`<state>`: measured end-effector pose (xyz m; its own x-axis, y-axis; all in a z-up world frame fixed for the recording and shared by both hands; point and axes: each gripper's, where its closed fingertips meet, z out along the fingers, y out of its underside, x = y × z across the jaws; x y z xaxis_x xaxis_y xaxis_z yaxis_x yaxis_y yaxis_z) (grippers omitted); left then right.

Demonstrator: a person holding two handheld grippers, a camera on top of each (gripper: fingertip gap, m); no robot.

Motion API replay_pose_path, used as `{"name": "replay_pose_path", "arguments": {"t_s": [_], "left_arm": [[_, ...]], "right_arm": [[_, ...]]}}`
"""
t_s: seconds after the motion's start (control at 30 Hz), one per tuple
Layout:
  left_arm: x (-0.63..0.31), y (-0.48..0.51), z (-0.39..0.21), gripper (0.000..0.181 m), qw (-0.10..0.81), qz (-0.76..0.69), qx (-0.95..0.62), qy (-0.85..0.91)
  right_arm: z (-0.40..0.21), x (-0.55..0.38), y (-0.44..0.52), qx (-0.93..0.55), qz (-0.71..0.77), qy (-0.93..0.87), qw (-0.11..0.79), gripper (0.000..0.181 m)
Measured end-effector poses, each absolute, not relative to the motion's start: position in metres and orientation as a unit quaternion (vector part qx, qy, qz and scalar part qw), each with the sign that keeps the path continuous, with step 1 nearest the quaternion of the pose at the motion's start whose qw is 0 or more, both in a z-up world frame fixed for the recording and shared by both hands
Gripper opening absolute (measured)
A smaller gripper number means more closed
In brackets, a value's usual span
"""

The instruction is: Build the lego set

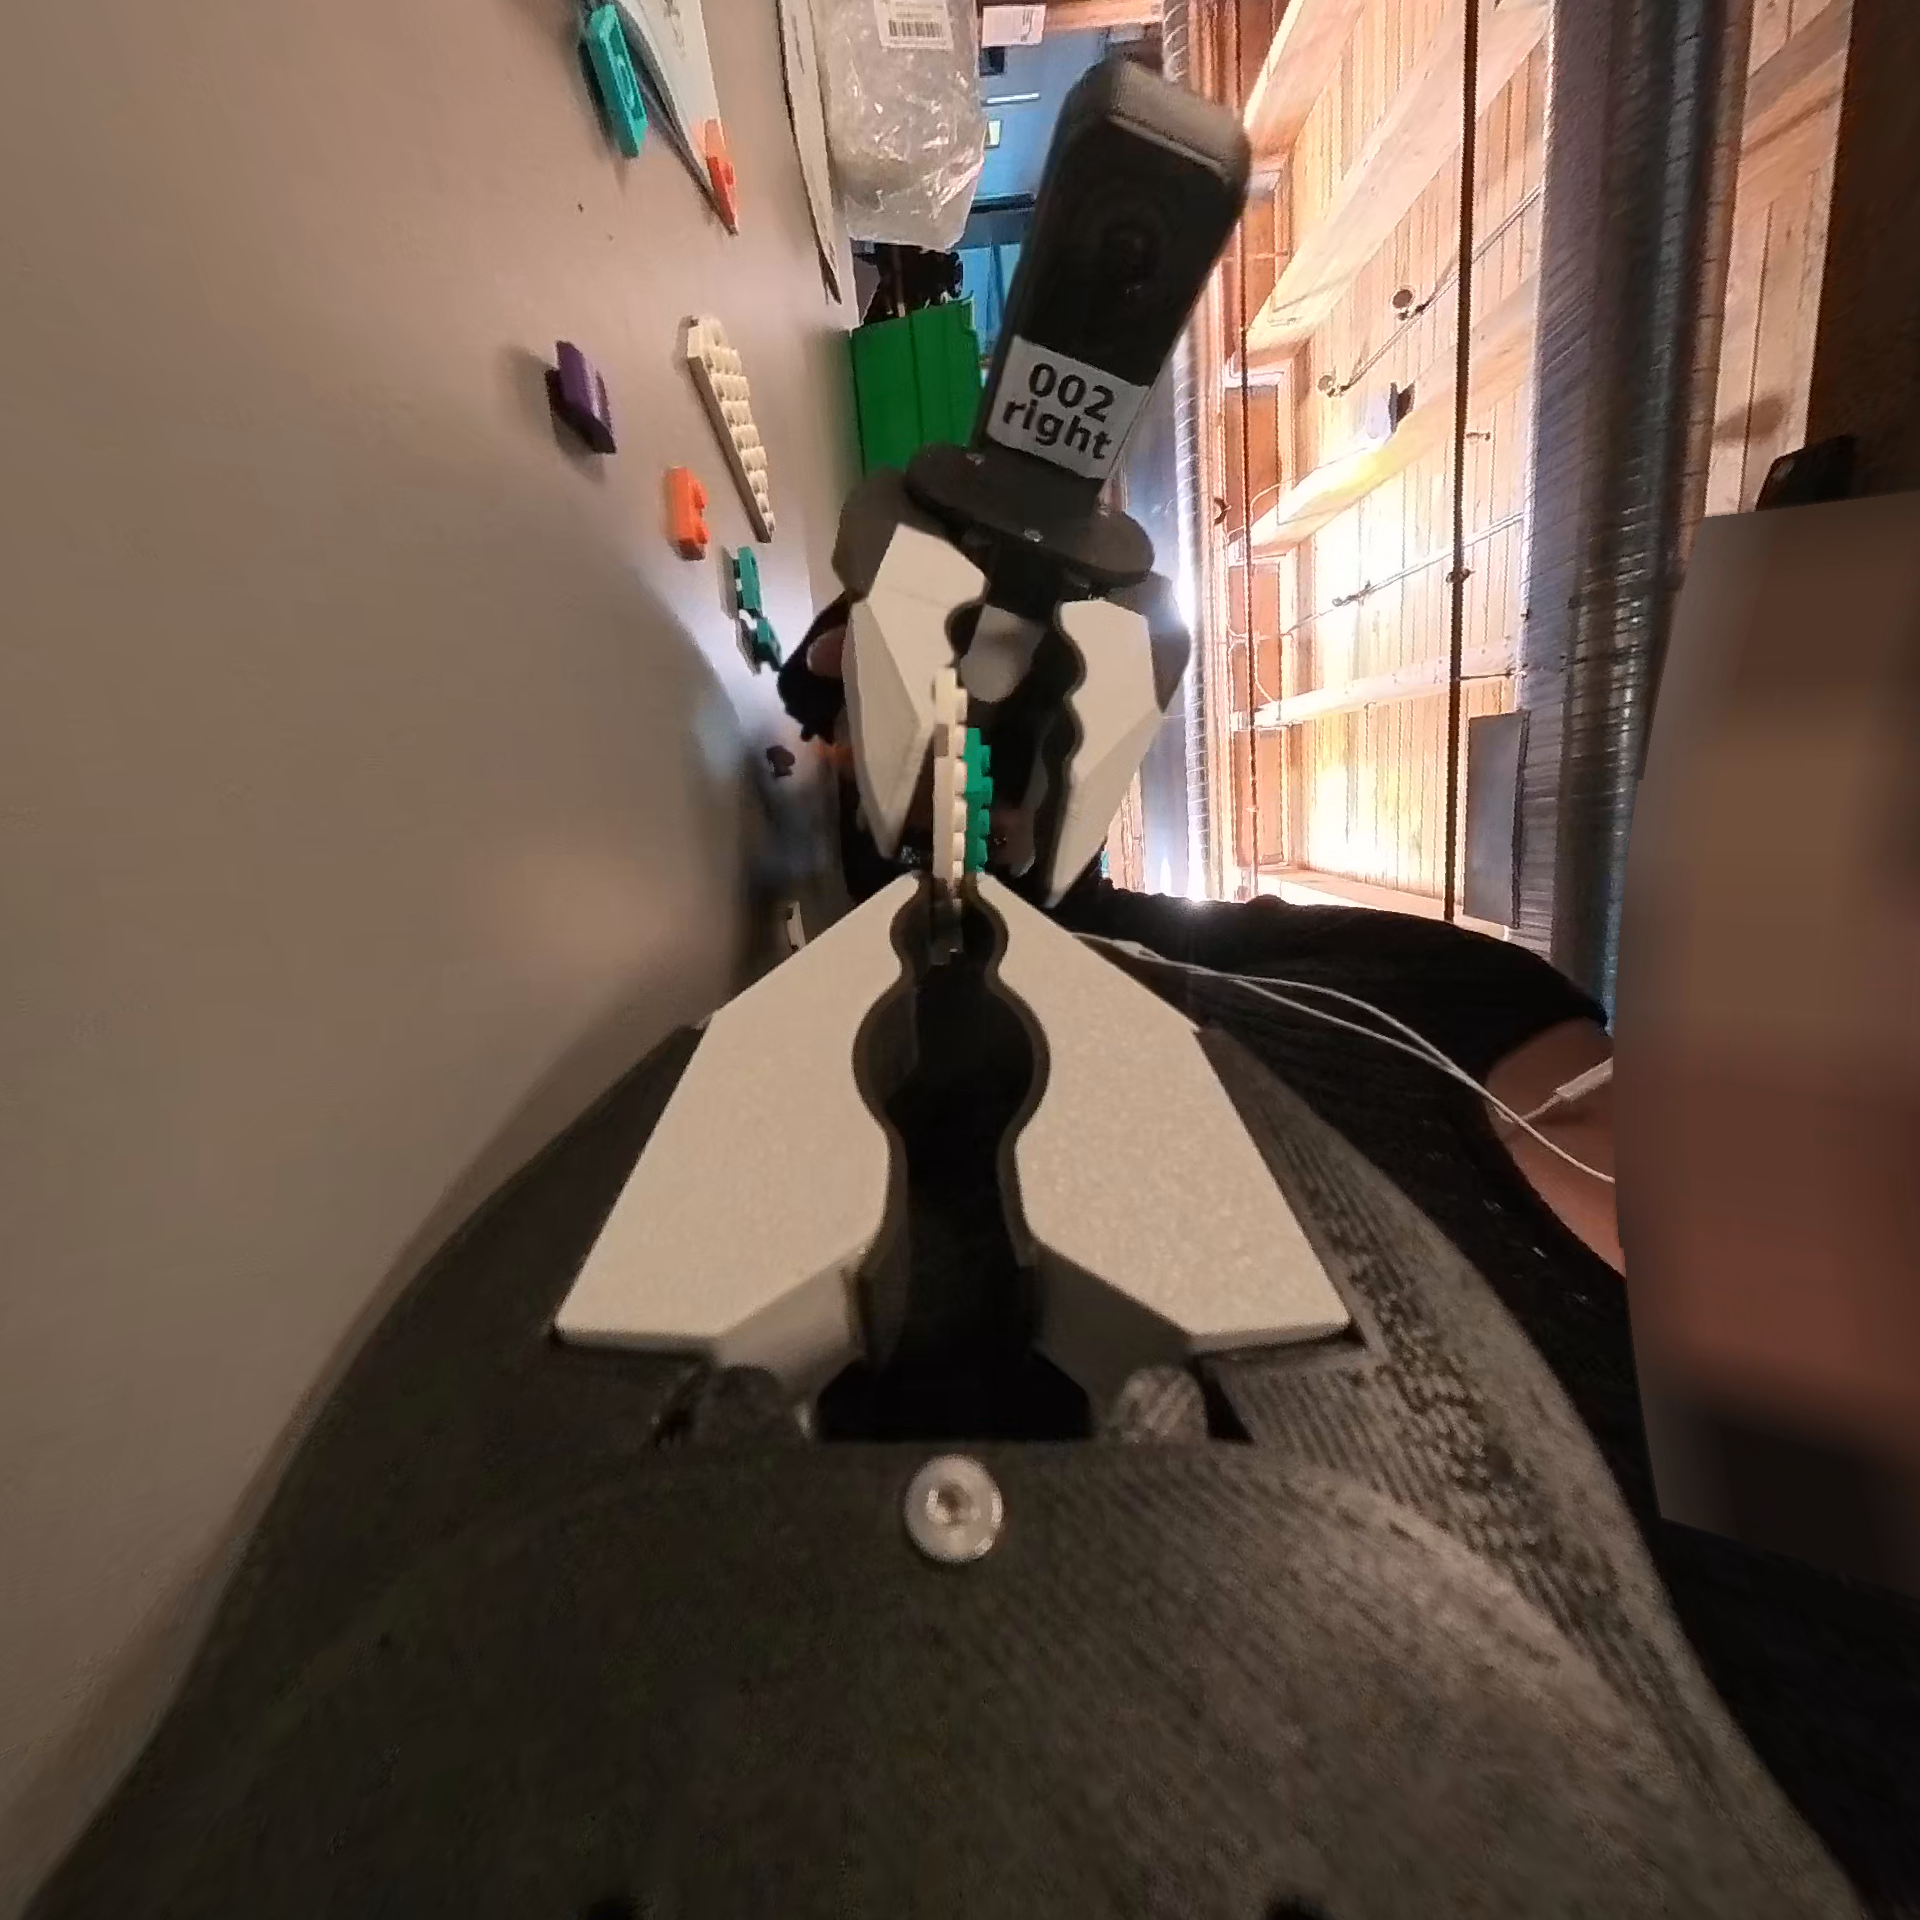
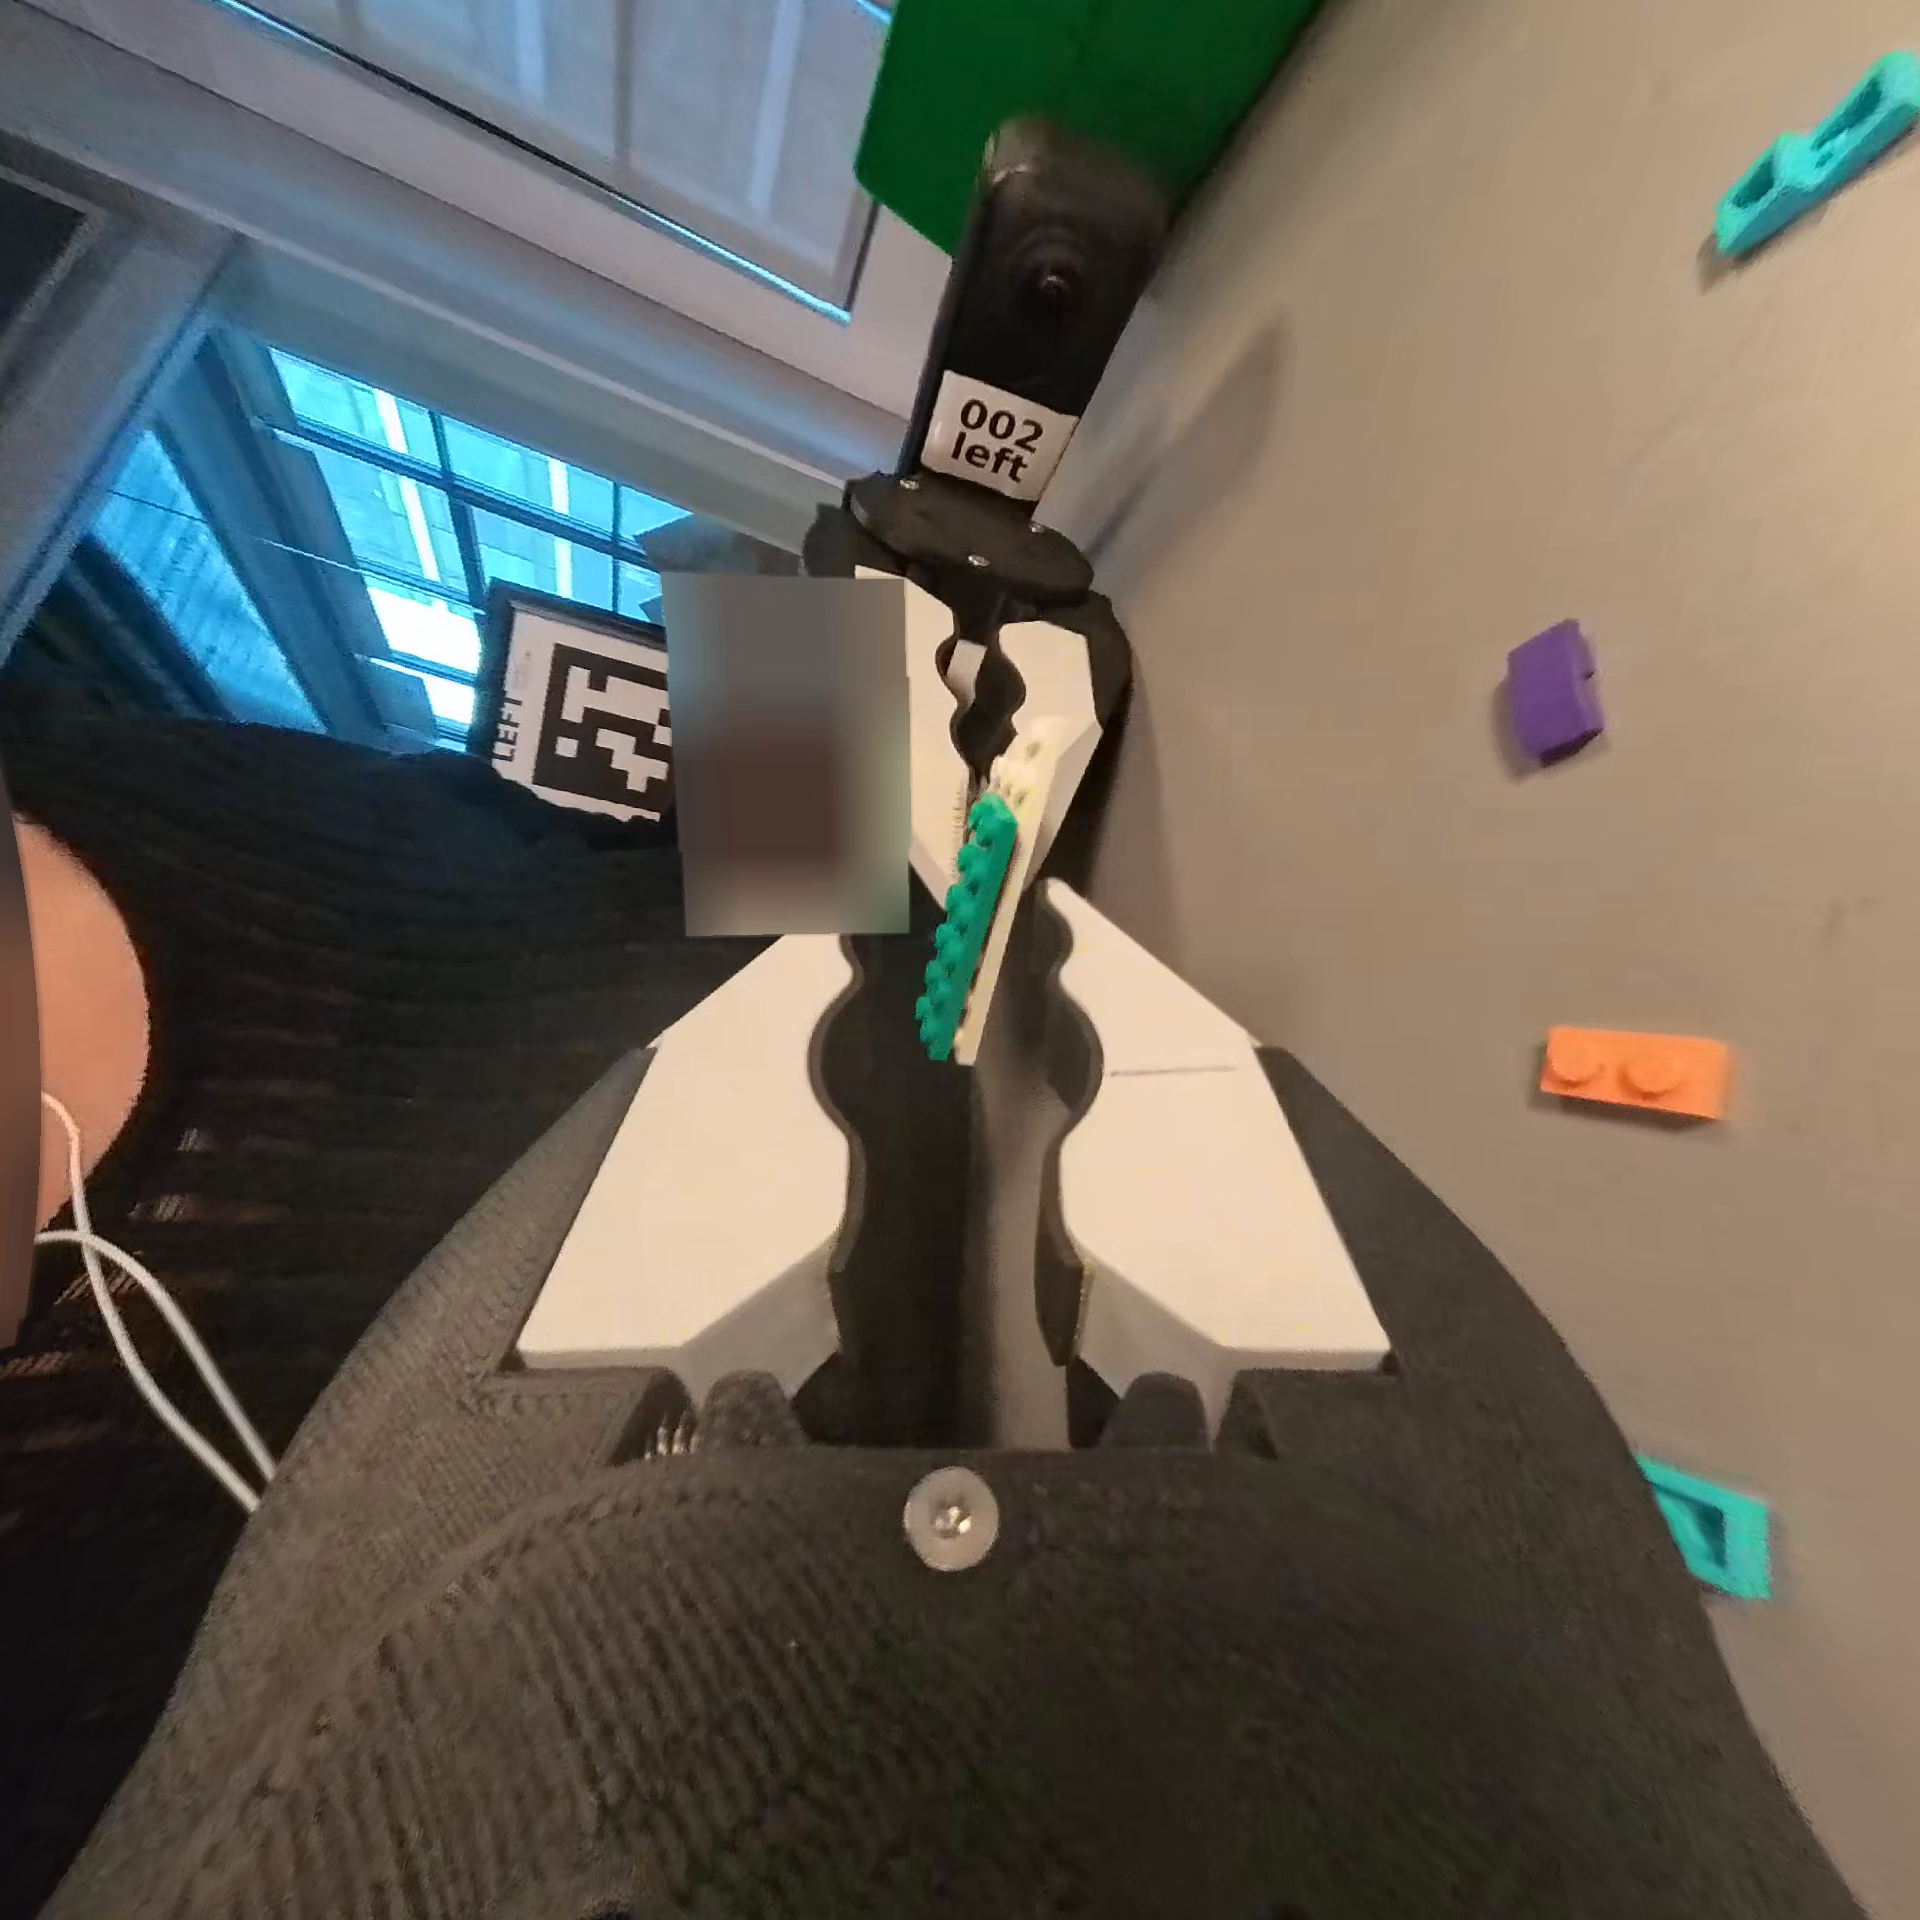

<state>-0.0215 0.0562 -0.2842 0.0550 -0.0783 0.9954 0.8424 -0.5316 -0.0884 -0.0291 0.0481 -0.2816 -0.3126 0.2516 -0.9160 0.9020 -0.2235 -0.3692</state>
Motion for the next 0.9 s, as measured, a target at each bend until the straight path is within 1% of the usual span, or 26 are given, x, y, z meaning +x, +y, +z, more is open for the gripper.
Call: {"name": "replay_pose_path", "arguments": {"t_s": [0.13, 0.33, 0.67, 0.9], "left_arm": [[-0.019, 0.056, -0.283, 0.004, 0.37, -0.619, -0.626, -0.298], [-0.012, 0.055, -0.285, 0.004, 0.36, -0.608, -0.655, -0.269], [0.002, 0.047, -0.29, 0.004, 0.333, -0.575, -0.722, -0.192], [0.003, 0.046, -0.289, 0.004, 0.352, -0.515, -0.77, -0.133]], "right_arm": [[-0.285, -0.029, 0.049, 0.514, -0.589, 0.557, 0.281, 0.012], [-0.284, -0.027, 0.051, 0.509, -0.601, 0.527, 0.319, 0.01], [-0.286, -0.011, 0.046, 0.474, -0.591, 0.546, 0.358, 0.009], [-0.285, -0.01, 0.045, 0.466, -0.599, 0.562, 0.329, 0.008]]}}
